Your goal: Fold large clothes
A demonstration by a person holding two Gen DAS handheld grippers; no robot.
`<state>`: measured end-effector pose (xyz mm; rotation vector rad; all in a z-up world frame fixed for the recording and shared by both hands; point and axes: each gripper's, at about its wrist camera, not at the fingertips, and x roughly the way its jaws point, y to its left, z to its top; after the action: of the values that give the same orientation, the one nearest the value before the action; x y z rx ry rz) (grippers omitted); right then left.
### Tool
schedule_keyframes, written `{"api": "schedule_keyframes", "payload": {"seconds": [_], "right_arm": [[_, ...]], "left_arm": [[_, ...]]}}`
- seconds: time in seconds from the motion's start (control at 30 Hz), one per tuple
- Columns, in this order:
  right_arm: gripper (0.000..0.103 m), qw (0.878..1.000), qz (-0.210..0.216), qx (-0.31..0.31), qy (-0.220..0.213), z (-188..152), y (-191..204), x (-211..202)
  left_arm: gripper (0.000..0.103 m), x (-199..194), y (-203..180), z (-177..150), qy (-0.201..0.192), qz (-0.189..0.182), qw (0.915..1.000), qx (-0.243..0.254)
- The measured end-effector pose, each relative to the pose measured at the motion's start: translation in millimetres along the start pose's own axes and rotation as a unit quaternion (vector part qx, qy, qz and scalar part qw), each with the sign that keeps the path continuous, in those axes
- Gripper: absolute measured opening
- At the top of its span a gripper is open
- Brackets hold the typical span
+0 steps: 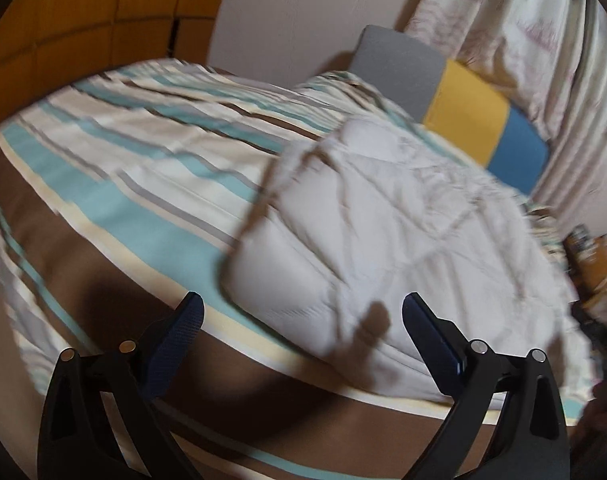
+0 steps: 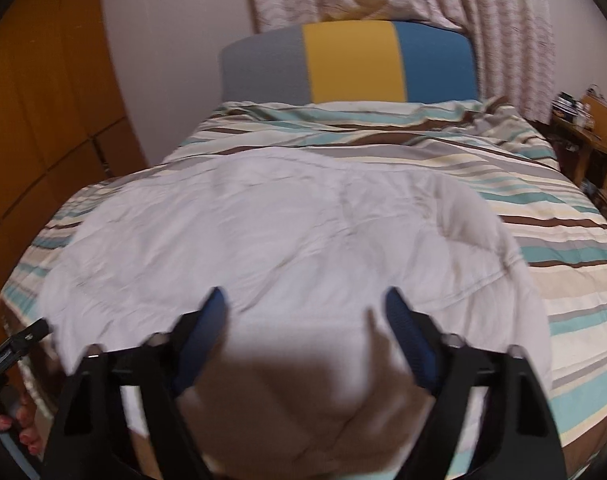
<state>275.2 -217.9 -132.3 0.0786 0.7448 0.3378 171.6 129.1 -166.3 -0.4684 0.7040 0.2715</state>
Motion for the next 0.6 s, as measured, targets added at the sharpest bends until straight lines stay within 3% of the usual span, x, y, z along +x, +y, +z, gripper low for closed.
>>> {"api": "schedule_keyframes", "payload": {"seconds": [0.07,0.13,0.2,0.4,0.6], "right_arm": [[0.046,1.0,0.028,-0.008,0.003,-7,11,-1],[0.023,0.999,0.051,-0.013,0.011,-13,20,1],[0.014,0.998,0.058,-0.019,0.015,-18,26,4],[0.012,0.996,0.076,-0.016,0.048,-31,31,32],[0.012,0.994,0.06,-0.054,0.07,-47,34,58]], "left_arm": [[0.091,3,-3,-4,0.004,-0.02,0.9998,-0.008],[0.08,9,-5,-8,0.018,-0.039,0.999,-0.015],[0.077,14,-4,-10,0.029,-0.049,0.998,-0.027],[0.076,19,-3,-18,0.029,-0.083,0.9946,-0.056],[0.076,32,-6,-16,0.031,-0.1,0.991,-0.084]]}}
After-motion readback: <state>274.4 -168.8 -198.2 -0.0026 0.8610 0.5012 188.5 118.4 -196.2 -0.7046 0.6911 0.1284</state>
